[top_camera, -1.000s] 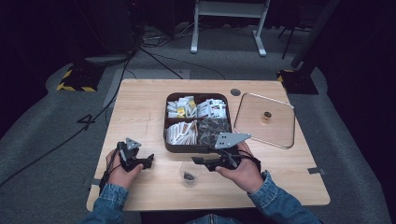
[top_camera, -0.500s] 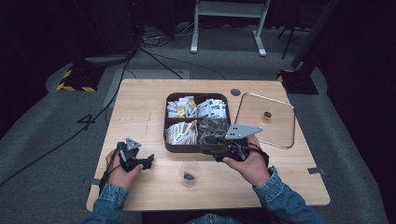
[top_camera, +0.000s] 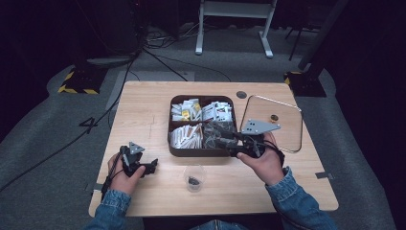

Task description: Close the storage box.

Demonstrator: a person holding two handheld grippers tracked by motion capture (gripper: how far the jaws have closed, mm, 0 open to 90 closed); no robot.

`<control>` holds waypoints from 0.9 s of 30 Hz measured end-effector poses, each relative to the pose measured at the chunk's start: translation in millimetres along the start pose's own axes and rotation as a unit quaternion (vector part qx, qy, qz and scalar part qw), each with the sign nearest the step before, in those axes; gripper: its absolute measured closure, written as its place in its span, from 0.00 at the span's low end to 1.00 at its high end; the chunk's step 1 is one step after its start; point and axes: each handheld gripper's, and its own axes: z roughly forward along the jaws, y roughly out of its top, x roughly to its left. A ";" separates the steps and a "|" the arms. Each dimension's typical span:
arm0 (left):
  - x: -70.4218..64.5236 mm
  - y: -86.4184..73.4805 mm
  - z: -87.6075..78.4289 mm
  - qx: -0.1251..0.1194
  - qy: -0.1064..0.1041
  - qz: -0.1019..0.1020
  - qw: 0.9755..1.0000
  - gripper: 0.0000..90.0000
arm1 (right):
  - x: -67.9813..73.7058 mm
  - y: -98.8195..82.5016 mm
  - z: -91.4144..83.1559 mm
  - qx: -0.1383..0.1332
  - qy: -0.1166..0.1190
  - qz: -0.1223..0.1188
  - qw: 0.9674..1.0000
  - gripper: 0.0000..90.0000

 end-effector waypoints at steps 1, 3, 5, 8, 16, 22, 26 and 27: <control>0.0 0.0 0.0 0.000 0.000 0.000 1.000 0.13 | -3.4 0.1 -0.8 0.000 -0.004 0.002 1.000 0.62; 0.1 -0.1 -0.1 0.000 -0.001 0.001 1.000 0.13 | -11.0 0.1 -2.2 0.004 -0.014 0.003 1.000 0.62; 0.1 -0.1 0.0 0.000 -0.001 0.001 1.000 0.12 | -18.9 0.0 -2.9 0.008 -0.025 0.004 1.000 0.62; 0.5 0.0 0.3 0.000 0.003 -0.003 1.000 0.12 | -30.6 -0.8 -2.9 0.017 -0.041 0.006 0.999 0.61; 3.6 -0.3 0.3 0.003 0.011 -0.009 1.000 0.09 | -60.8 -0.8 -6.0 0.016 -0.083 0.018 0.996 0.60; 5.5 -1.2 -0.9 0.004 0.006 -0.003 1.000 0.09 | -83.7 -5.6 -6.2 0.012 -0.125 0.047 0.991 0.56; 5.6 -1.6 -1.2 0.004 0.004 -0.002 1.000 0.09 | -100.9 -13.4 -6.2 0.018 -0.153 0.059 0.986 0.55; 5.5 -1.7 -1.2 0.004 0.004 -0.003 1.000 0.09 | -105.2 -15.5 -6.4 0.021 -0.159 0.063 0.985 0.55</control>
